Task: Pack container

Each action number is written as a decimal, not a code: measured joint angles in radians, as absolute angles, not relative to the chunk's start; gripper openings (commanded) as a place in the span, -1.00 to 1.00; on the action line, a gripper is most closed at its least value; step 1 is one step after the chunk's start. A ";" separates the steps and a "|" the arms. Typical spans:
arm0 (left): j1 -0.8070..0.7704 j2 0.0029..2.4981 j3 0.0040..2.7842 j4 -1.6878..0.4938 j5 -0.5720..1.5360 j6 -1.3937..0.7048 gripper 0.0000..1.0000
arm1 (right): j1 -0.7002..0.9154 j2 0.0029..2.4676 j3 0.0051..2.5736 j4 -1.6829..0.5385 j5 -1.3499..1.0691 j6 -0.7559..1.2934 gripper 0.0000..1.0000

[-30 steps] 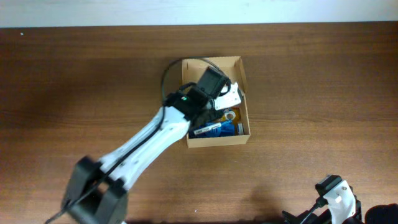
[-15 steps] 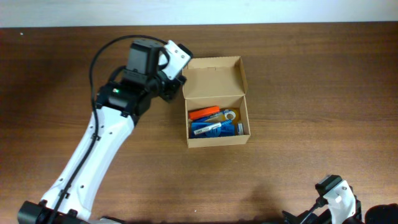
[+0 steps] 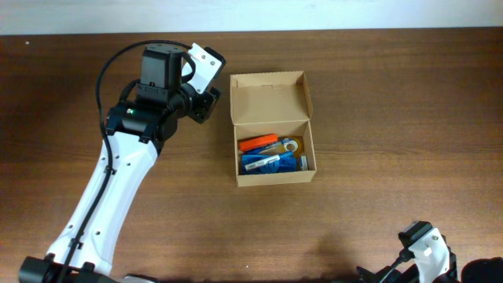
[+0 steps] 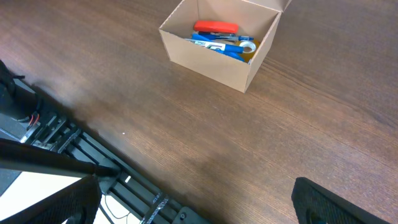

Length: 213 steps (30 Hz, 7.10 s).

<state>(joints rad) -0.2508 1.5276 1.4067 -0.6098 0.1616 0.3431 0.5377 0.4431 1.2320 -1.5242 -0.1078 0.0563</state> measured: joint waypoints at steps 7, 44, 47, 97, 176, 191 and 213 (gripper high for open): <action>-0.251 1.541 1.407 -0.609 0.220 0.340 -0.10 | 0.538 0.443 1.232 -1.445 -0.101 0.056 0.98; -0.149 1.904 1.436 -0.398 0.323 0.075 -0.96 | -0.035 1.596 1.224 -0.548 -0.409 0.086 0.34; -0.146 1.936 1.449 -0.363 0.353 0.030 -0.96 | -0.042 1.684 1.222 -0.442 -0.473 0.121 0.34; -0.117 2.255 1.838 -0.462 0.891 -0.156 -0.96 | 0.012 2.069 1.365 0.039 -1.045 0.476 -0.93; -0.397 0.736 0.869 -1.031 0.456 0.176 -0.96 | 0.249 0.420 1.003 -1.394 -0.349 0.120 -0.84; -0.401 0.729 0.862 -0.956 0.459 0.085 0.99 | 0.249 0.410 1.003 -1.394 -0.360 0.213 0.99; -0.297 0.218 0.492 -0.649 0.204 0.084 0.99 | 0.249 0.409 1.003 -1.394 -0.360 0.213 0.99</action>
